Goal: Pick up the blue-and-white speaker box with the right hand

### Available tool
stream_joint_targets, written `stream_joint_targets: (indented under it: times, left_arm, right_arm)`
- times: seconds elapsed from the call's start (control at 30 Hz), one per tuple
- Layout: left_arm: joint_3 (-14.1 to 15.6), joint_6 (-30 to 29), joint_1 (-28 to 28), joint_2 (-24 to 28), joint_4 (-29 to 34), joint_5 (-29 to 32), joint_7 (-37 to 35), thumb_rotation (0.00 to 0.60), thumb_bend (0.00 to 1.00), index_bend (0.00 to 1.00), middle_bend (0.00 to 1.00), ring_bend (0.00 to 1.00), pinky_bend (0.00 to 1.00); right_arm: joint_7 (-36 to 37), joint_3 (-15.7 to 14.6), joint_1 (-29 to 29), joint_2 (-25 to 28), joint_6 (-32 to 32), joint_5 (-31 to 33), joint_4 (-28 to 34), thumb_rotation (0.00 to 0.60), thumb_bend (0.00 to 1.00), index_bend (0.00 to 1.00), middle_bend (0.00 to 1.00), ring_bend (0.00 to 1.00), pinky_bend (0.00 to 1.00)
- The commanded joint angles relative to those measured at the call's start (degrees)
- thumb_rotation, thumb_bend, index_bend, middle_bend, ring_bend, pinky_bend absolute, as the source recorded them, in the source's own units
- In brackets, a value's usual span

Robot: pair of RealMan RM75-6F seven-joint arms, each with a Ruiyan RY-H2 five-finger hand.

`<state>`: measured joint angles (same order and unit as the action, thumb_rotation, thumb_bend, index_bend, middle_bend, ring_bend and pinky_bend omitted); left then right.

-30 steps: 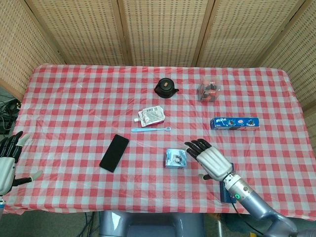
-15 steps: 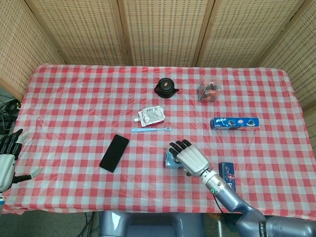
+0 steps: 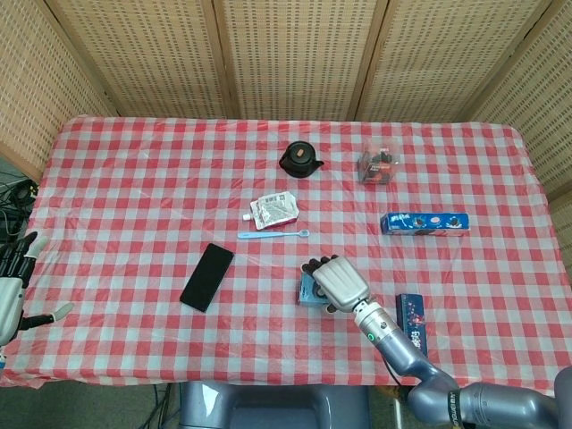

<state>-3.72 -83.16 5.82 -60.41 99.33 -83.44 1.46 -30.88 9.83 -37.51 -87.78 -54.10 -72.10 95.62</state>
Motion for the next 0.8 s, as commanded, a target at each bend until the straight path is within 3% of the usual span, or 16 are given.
stream_joint_targets:
  times: [0.03, 0.13, 0.23, 0.37, 0.47, 0.57, 0.8]
  left_arm:
    - [0.0, 0.0, 0.0, 0.1, 0.0, 0.0, -0.2, 0.600, 0.00, 0.00, 0.00, 0.00, 0.00]
    - [0.1, -0.1, 0.0, 0.2, 0.0, 0.0, -0.4, 0.600, 0.00, 0.00, 0.00, 0.00, 0.00]
    - [0.1, -0.2, 0.0, 0.2, 0.1, -0.3, -0.5, 0.600, 0.00, 0.00, 0.00, 0.00, 0.00]
    - [0.2, -0.3, 0.0, 0.3, 0.2, -0.4, -0.5, 0.600, 0.00, 0.00, 0.00, 0.00, 0.00]
    - [0.2, -0.2, 0.0, 0.3, 0.2, -0.3, -0.6, 0.600, 0.00, 0.00, 0.00, 0.00, 0.00]
    - [0.1, -0.2, 0.1, 0.4, 0.1, -0.1, -0.8, 0.600, 0.00, 0.00, 0.00, 0.00, 0.00]
    - [0.1, 0.2, 0.2, 0.4, 0.1, 0.3, -0.7, 0.600, 0.00, 0.00, 0.00, 0.00, 0.00]
  right_arm:
    - [4.2, 1.3, -0.1, 2.0, -0.6, -0.2, 3.0, 0.600, 0.53, 0.51, 0.55, 0.52, 0.59]
    - [8.2, 3.5, -0.7, 5.3, 1.7, 3.4, 7.3, 0.600, 0.54, 0.51, 0.55, 0.52, 0.59]
    - [14.8, 7.0, -2.9, 11.4, 9.2, 13.0, 13.1, 0.600, 0.54, 0.51, 0.55, 0.52, 0.59]
    - [18.5, 7.9, -6.7, 16.8, 17.5, 22.7, 14.8, 0.600, 0.58, 0.51, 0.55, 0.53, 0.59]
    - [20.7, 7.0, -10.2, 19.3, 23.0, 29.4, 14.2, 0.600, 0.62, 0.51, 0.55, 0.53, 0.59]
    - [22.8, 4.1, -14.7, 20.1, 28.8, 35.5, 12.7, 0.600, 0.64, 0.51, 0.55, 0.53, 0.59]
    - [23.3, -1.5, -21.5, 19.1, 29.5, 39.3, 10.7, 0.600, 0.66, 0.51, 0.55, 0.53, 0.59]
